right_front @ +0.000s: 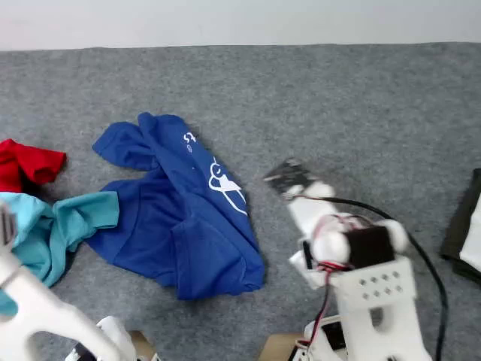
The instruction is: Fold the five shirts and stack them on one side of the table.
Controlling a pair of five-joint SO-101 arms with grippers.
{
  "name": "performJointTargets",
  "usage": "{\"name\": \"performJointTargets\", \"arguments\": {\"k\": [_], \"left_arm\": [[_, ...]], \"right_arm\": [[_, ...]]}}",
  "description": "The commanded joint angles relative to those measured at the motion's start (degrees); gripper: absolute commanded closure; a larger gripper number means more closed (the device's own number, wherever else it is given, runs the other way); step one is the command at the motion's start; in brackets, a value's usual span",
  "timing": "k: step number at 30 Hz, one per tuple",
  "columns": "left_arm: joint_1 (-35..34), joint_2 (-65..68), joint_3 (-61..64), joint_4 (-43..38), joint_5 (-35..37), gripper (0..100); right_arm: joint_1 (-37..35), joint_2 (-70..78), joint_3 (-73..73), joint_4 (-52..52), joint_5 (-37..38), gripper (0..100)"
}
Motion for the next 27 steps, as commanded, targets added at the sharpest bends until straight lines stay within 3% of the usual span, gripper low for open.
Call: {"name": "performJointTargets", "arguments": {"k": [1,9,12,17,27], "left_arm": [[-8.18,-1.23,2.07,-4.75,-0.70,82],[-17.76,-1.23,9.01,-10.73,-0.97,82],[-18.46,-1.23,10.51,-10.73,-1.58,82],[-18.73,-1.23,11.56,-10.73,-1.58,82],[-20.57,-1.23,11.56,-10.90,-1.49,82]], "right_arm": [[-9.45,6.90,-8.70,1.89,-1.05,98.9],[-25.54,23.25,-17.23,0.48,-1.58,98.6],[-28.53,27.74,-19.69,-3.21,-1.58,95.0],[-33.45,35.03,-20.13,-10.68,-1.58,81.1],[-40.66,49.19,-20.31,-19.12,-1.58,80.1]]}}
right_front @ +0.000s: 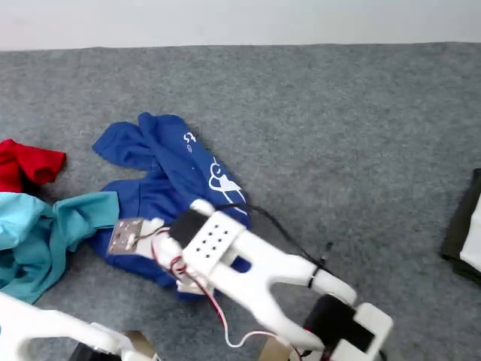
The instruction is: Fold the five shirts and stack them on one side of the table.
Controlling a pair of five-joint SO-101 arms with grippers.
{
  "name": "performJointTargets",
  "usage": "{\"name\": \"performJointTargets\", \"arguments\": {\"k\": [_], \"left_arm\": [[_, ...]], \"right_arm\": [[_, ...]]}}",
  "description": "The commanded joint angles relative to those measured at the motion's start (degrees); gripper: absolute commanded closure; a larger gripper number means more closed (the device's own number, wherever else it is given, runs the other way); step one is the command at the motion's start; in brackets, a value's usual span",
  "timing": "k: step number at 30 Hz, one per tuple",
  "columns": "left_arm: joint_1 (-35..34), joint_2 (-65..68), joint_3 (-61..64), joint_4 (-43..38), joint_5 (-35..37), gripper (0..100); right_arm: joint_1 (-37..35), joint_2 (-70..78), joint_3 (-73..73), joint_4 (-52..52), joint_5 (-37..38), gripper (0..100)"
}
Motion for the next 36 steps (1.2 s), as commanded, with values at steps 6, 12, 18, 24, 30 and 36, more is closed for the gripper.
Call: {"name": "performJointTargets", "arguments": {"k": [6,12,18,24,30,36], "left_arm": [[-4.04,-1.32,2.59,-5.27,-0.35,82],[-5.10,-1.23,2.24,-5.54,-0.44,82],[-5.10,-1.58,2.15,-5.54,-0.53,82],[-5.19,-1.58,2.15,-5.54,-2.37,82],[-5.19,-1.67,2.15,-5.54,-2.37,82],[-5.19,-1.67,1.45,-5.19,-2.37,82]], "right_arm": [[-2.07,5.93,-3.08,-5.58,-0.44,80.4],[-2.07,9.63,-3.08,-9.80,-0.35,80.4],[-2.15,13.67,-3.08,-12.97,-0.35,80.4],[-1.89,17.01,-4.57,-12.62,-0.35,80.8],[-1.71,18.59,-6.95,-12.35,-0.18,99.6],[2.86,18.42,-13.19,-4.53,-0.09,98.8]]}}
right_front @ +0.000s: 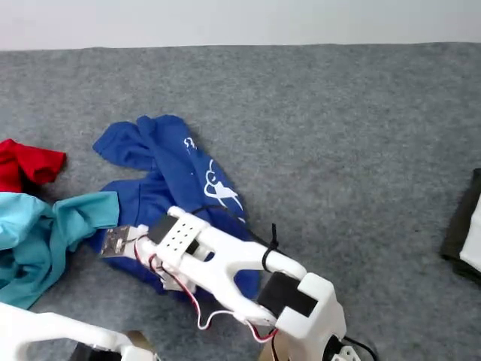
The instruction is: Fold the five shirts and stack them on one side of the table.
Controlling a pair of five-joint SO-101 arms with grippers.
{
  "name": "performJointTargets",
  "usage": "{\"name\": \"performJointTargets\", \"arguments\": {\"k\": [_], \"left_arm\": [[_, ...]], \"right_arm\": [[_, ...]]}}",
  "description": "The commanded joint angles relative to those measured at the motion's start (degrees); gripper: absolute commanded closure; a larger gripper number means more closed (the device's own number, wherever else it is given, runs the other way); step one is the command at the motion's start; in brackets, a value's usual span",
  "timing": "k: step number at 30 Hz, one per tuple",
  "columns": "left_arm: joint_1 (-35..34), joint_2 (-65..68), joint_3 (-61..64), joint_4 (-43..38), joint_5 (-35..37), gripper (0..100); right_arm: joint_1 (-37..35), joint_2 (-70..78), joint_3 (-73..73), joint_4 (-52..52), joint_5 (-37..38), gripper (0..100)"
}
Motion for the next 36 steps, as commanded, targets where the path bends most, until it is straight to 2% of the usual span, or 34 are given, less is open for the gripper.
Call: {"name": "performJointTargets", "arguments": {"k": [1,9,16,24,29,33,36], "left_arm": [[-0.44,-1.67,-1.71,-0.70,-0.62,82],[0.35,-1.67,-6.55,1.76,-0.62,82],[1.67,-1.67,-8.57,3.16,-0.62,82],[3.87,-1.67,-10.59,6.68,-0.62,82],[5.10,-1.67,-11.91,7.47,-0.62,82],[5.10,-1.58,-11.65,7.47,-0.62,82],[5.10,-1.58,-11.56,7.47,-0.62,82]], "right_arm": [[3.56,-0.31,-7.56,7.87,0.00,98.8],[9.98,-1.54,-26.11,29.23,-0.26,98.8],[11.82,-14.02,-25.14,28.97,0.00,98.8],[12.18,-24.57,-14.68,29.05,-0.26,98.8],[20.26,-29.41,-8.53,28.97,0.26,98.8],[29.14,-26.86,-5.19,26.95,6.51,98.8],[32.92,-23.16,-4.92,22.99,8.62,98.7]]}}
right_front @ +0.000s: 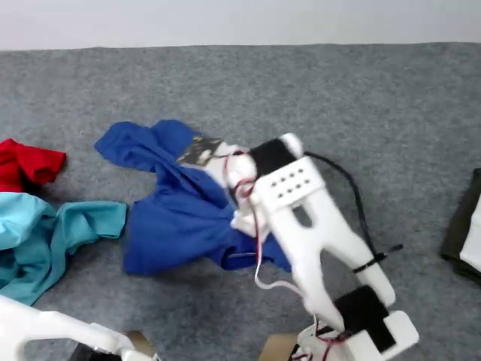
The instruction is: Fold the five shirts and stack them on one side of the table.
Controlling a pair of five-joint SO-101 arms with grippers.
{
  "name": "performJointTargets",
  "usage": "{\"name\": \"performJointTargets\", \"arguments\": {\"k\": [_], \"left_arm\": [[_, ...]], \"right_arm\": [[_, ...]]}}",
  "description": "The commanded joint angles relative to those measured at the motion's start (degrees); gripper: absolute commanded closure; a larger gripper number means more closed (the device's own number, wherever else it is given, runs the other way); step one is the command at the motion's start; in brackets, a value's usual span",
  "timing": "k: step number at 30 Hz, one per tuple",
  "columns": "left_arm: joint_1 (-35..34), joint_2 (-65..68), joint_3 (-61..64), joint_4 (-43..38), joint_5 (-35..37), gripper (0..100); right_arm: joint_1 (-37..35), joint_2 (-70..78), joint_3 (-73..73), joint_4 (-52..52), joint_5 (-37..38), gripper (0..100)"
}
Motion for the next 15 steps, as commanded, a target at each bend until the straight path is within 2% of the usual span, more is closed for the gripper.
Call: {"name": "performJointTargets", "arguments": {"k": [1,4,6,10,15], "left_arm": [[0.53,-1.58,-1.71,0.44,-0.62,82],[0.53,-1.58,-1.71,0.44,-0.62,82],[0.53,-1.58,-1.71,0.44,-0.62,82],[0.35,-1.58,-1.71,0.44,-0.62,82],[0.35,-1.58,-1.71,0.44,-0.62,82]], "right_arm": [[4.26,2.86,-0.35,-4.26,2.81,98.4],[4.53,6.64,-0.35,-8.57,2.64,97.5],[4.35,7.43,-1.49,-8.31,1.49,92.7],[2.33,6.11,-5.98,3.47,1.23,77.0],[0.75,-1.19,-0.97,3.30,2.37,76.8]]}}
